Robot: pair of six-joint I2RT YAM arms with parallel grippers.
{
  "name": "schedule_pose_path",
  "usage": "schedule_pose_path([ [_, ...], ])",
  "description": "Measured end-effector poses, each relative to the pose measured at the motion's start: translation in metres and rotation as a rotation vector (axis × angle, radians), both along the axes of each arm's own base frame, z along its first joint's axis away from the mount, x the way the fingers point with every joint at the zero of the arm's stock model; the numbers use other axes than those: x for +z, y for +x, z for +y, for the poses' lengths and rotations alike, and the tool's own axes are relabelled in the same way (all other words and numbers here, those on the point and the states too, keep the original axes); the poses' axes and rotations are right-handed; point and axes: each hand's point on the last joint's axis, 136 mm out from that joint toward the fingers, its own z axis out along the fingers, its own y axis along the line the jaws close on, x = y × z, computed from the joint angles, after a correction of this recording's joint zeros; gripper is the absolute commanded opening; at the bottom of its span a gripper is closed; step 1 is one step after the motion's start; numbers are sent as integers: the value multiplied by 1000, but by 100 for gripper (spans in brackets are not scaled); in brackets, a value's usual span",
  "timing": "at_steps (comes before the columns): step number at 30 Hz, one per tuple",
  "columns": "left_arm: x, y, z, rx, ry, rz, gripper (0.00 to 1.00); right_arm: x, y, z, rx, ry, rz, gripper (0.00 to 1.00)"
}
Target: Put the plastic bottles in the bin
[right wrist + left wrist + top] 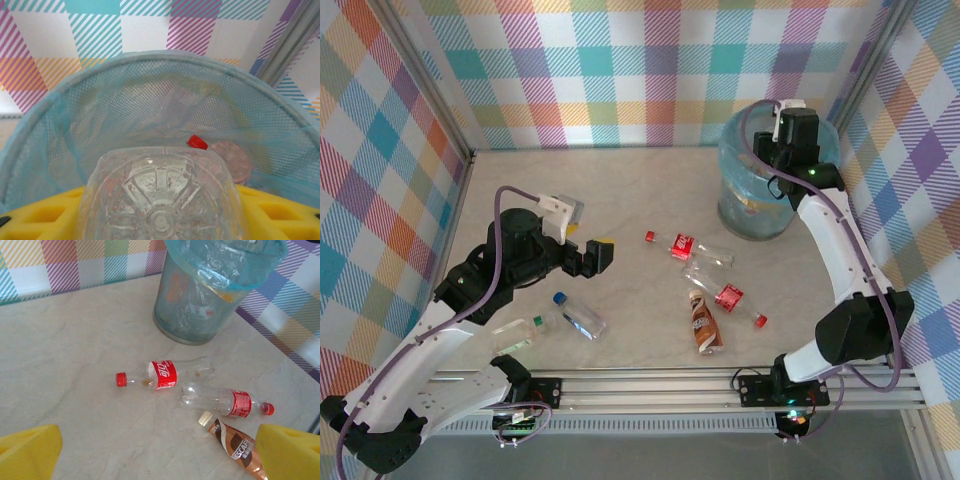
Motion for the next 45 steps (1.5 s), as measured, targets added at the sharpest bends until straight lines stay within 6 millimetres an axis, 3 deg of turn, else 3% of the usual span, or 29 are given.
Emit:
schedule_pose_path([
  [10, -1, 1, 1, 8, 1, 4, 99, -2, 18, 1, -8, 93, -33, 57],
  [18, 1, 6, -1, 15, 11, 8, 99, 6, 12, -9, -52, 115, -62, 54],
  [23, 6, 13, -4, 21, 21, -3, 99, 26, 5, -16, -87, 127, -130, 54],
  [27, 7, 15, -3, 29, 30, -17, 99, 31, 2, -16, -102, 120, -187, 54],
  [33, 9, 19, 1, 54, 38, -34, 99, 13, 9, -17, -110, 84, -253, 56],
  [38, 9, 21, 2, 66, 43, -41, 99, 8, 31, -12, -94, 62, -317, 60],
  [45, 12, 22, 2, 69, 32, -49, 99, -41, 71, -1, -71, 19, -240, 63],
])
